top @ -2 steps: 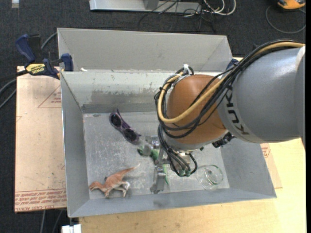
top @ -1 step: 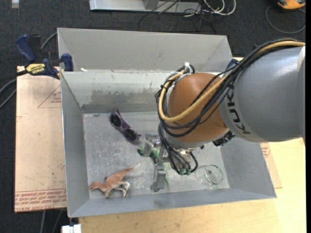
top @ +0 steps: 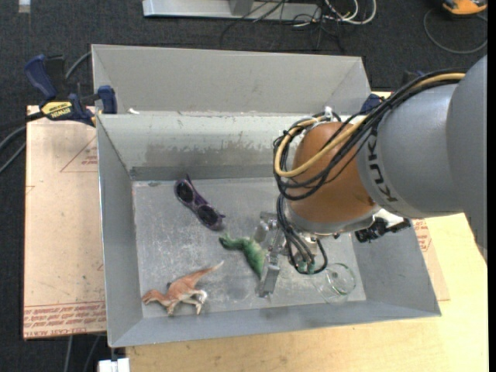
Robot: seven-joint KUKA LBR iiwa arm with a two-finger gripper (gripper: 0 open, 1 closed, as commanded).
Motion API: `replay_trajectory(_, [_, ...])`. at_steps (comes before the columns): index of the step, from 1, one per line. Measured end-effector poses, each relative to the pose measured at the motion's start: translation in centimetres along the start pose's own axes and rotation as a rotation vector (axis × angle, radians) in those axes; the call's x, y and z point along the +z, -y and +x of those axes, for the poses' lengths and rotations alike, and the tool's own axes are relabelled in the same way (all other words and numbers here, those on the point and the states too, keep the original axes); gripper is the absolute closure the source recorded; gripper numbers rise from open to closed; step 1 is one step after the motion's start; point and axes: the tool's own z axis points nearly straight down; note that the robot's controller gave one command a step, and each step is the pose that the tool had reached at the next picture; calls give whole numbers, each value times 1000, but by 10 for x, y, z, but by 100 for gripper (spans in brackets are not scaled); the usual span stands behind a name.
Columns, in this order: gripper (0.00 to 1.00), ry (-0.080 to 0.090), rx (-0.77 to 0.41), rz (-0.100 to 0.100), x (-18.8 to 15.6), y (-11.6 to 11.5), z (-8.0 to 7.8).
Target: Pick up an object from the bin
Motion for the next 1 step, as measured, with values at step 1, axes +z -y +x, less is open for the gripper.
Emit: replay_trajectory(1, [100, 9, -406, -3, 13, 14, -32])
